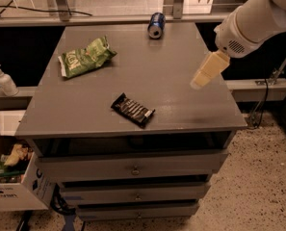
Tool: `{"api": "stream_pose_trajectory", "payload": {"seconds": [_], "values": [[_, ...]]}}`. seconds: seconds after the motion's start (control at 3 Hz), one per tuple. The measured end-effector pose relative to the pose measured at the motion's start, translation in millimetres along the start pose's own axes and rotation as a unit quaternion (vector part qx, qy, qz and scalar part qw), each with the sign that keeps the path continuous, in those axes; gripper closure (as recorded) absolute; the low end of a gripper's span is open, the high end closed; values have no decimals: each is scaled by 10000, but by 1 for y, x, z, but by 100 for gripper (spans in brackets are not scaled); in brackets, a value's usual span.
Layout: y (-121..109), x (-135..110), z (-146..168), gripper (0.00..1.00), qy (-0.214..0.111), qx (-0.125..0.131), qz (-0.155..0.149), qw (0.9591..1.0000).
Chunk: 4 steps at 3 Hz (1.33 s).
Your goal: Pick pepsi can
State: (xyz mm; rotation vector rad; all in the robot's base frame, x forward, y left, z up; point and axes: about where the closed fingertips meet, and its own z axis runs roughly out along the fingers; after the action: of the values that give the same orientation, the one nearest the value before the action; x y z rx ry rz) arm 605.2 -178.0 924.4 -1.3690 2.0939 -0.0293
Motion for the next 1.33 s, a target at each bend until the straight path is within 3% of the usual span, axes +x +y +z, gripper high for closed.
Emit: {"api": "stream_pose_trajectory", "payload": {"seconds": [0.33,0.67,1.0,1.33], "values": [[0,0,0,0,-1,0,0,10000],[-4,-8,4,0,-253,127,-47,9996],[-29,-26,27,0,-642,305,62,9975],[-64,-45,58,0,-1120,380,504,9917]]}}
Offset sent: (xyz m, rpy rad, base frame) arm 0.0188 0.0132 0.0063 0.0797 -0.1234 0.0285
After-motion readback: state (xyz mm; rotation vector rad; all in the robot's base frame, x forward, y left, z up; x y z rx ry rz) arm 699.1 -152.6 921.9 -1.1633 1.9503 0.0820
